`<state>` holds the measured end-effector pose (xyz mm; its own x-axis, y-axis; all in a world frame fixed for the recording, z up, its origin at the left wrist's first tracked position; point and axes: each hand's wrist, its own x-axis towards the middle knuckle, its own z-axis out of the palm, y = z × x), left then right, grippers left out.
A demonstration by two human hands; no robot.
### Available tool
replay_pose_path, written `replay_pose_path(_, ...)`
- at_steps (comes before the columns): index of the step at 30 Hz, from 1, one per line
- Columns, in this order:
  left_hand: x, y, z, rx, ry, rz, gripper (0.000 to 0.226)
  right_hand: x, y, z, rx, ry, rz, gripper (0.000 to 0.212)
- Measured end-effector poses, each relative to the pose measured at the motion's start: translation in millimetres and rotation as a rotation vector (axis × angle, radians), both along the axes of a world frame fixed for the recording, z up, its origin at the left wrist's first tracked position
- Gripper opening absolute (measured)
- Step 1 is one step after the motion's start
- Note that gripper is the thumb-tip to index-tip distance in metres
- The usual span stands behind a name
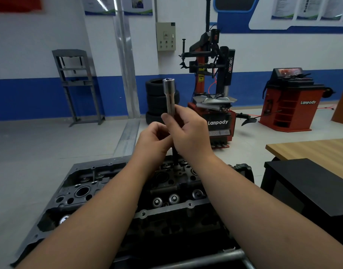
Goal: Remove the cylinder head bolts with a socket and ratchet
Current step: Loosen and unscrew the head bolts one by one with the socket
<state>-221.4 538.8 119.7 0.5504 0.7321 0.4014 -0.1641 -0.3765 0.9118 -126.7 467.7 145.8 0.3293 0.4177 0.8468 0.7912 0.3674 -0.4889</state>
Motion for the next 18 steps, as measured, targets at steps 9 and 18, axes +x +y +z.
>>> replay_pose_path(9,-0.8,-3.5,2.5,-0.008,0.004,-0.131,0.021,-3.2,-2.7,2.2,-0.066,0.183,0.150,0.033)
replay_pose_path(18,0.5,-4.8,2.0,-0.096,-0.012,-0.202,0.028,-2.2,-3.6,2.2,-0.072,0.141,0.101,0.034)
